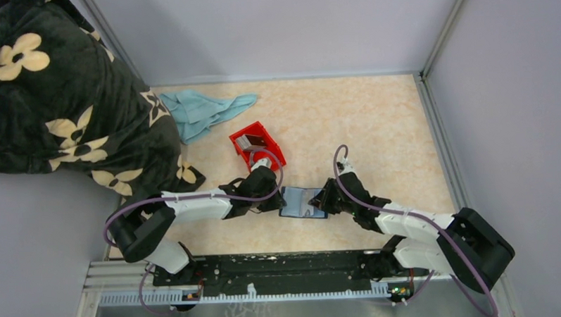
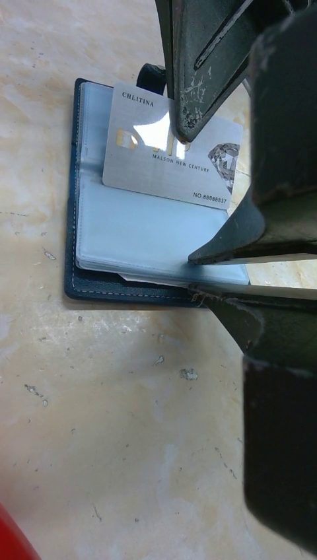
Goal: Put the credit cards into the card holder
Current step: Insert the credit card into the card holder.
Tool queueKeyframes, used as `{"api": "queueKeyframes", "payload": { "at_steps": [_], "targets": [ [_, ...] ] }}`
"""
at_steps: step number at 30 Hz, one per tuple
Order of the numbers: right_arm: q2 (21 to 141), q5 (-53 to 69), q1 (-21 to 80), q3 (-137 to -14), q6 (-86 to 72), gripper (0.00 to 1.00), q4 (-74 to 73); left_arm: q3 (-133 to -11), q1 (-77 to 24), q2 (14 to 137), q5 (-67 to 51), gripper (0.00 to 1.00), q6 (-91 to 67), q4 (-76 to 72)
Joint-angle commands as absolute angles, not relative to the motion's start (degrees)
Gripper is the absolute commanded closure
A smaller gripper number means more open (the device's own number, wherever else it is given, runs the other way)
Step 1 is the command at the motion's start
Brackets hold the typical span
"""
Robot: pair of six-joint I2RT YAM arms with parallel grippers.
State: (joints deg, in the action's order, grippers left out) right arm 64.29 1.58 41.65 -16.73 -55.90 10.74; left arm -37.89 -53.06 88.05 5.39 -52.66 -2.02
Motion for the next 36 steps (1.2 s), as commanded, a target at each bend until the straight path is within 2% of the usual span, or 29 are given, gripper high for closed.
{"api": "queueKeyframes", "payload": {
  "at_steps": [1,16,26,36],
  "targets": [
    [61.56,-0.52,41.14,-15.27,-56.71,1.0,11.75,-35.65,-53.61,88.78,5.82,0.77,-52.76,0.97],
    [64.36,0.75,40.87,-14.22,-57.24,1.0,16.05,-35.46,-54.35,89.23,5.73,0.77,-53.17,0.78],
    [58.5,-0.9,40.86,-16.55,-56.07,1.0,9.63,-34.92,-54.37,89.25,5.97,0.77,-53.17,0.97],
    [59.62,0.22,40.84,-16.84,-56.14,1.0,11.8,-34.28,-54.49,89.12,5.72,0.77,-53.44,0.62]
  ]
}}
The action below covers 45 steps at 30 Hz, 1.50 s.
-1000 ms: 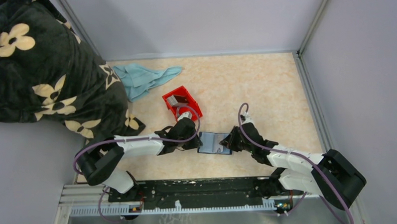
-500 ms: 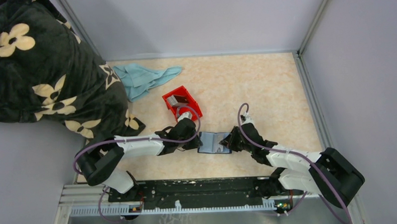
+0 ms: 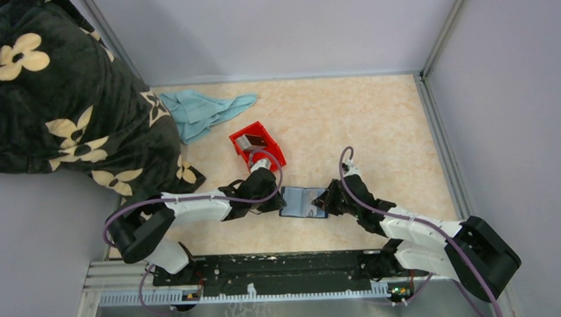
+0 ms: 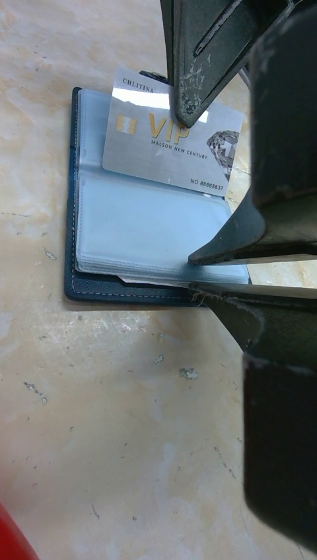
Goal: Put the credit cards into the card holder
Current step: Insert the credit card into the card holder.
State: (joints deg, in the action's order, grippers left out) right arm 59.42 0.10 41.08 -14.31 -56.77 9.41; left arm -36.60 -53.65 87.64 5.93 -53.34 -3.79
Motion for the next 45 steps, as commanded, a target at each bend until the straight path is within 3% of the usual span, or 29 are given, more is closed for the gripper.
{"api": "queueKeyframes", "payload": {
  "at_steps": [1,45],
  "targets": [
    [59.56,0.25,40.87,-16.99,-56.21,1.0,11.9,-34.2,-54.53,89.19,5.78,0.78,-53.44,0.62],
    [64.95,0.62,40.89,-14.5,-57.96,1.0,19.48,-34.19,-55.05,90.18,5.34,0.78,-53.85,0.0]
  ]
}}
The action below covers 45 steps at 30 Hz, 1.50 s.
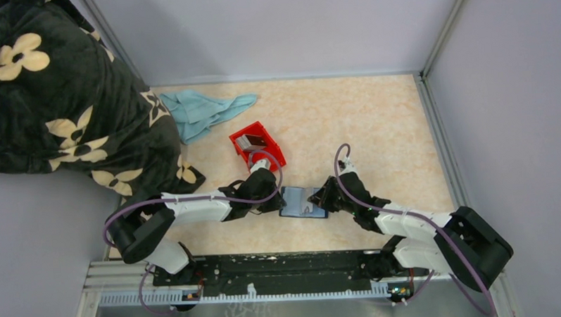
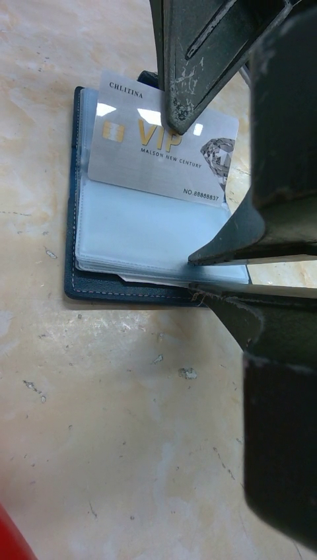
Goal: Put the credit cards into the card holder
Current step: Insert the credit card into the card holder.
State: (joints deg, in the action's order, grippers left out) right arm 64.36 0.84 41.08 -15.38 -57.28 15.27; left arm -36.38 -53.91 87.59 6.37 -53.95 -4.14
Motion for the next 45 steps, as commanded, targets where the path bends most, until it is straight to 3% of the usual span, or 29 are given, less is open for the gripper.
{"api": "queueKeyframes", "payload": {
  "at_steps": [1,30,42,43,45],
  "targets": [
    [64.97,0.65,40.89,-14.24,-58.11,1.0,19.63,-34.19,-55.02,90.18,5.3,0.78,-53.87,0.0],
    [71.64,-1.66,42.5,-12.18,-57.87,1.0,23.73,-33.05,-55.27,90.18,4.68,0.79,-54.26,-0.75],
    [75.94,-4.19,48.42,-16.46,-57.94,1.0,19.52,-33.57,-55.37,89.96,4.65,0.79,-54.19,-1.0],
    [76.02,-4.52,48.97,-17.08,-57.76,0.99,18.52,-33.55,-55.37,89.92,4.58,0.79,-54.16,-1.05],
    [76.19,-5.53,50.4,-18.66,-57.35,0.89,16.02,-33.49,-55.37,89.76,4.56,0.79,-54.22,-1.04]
  ]
}}
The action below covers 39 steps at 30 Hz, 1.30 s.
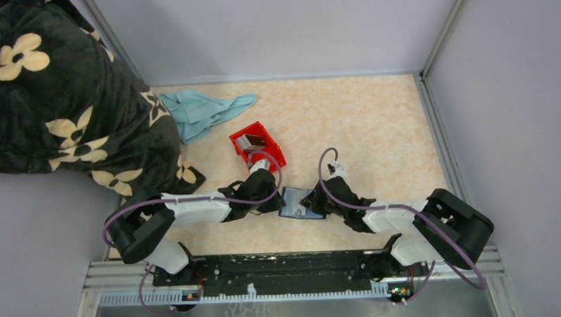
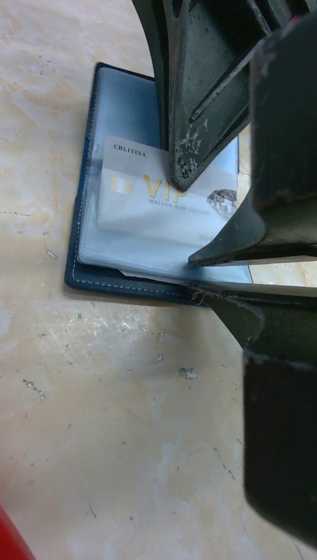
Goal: Put the credit cards into the card holder
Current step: Insert the credit card into the card holder.
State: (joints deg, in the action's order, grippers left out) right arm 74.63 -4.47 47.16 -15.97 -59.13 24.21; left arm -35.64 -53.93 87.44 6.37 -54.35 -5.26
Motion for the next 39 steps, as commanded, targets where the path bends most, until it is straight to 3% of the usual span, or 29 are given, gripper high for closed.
{"api": "queueKeyframes", "payload": {
  "at_steps": [1,9,22,26,39],
  "targets": [
    [76.27,-6.16,51.1,-19.6,-57.07,0.83,14.34,-33.46,-55.37,89.62,4.57,0.79,-54.14,-1.1],
    [75.21,-8.58,52.51,-23.54,-55.71,0.53,5.92,-32.62,-55.37,88.69,4.82,0.78,-54.08,-1.75],
    [76.69,-12.78,54.35,-30.45,-54.47,0.49,-6.33,-30.43,-55.37,84.87,5.3,0.78,-54.47,-2.52],
    [79.89,-13.17,54.97,-33.36,-53.85,0.48,-8.73,-29.78,-55.37,82.5,5.51,0.72,-54.76,-2.87],
    [86.33,-15.03,57.84,-39.46,-53.11,0.46,-13.03,-23.58,-55.04,75.13,5.99,0.68,-56.27,-6.76]
  ]
}}
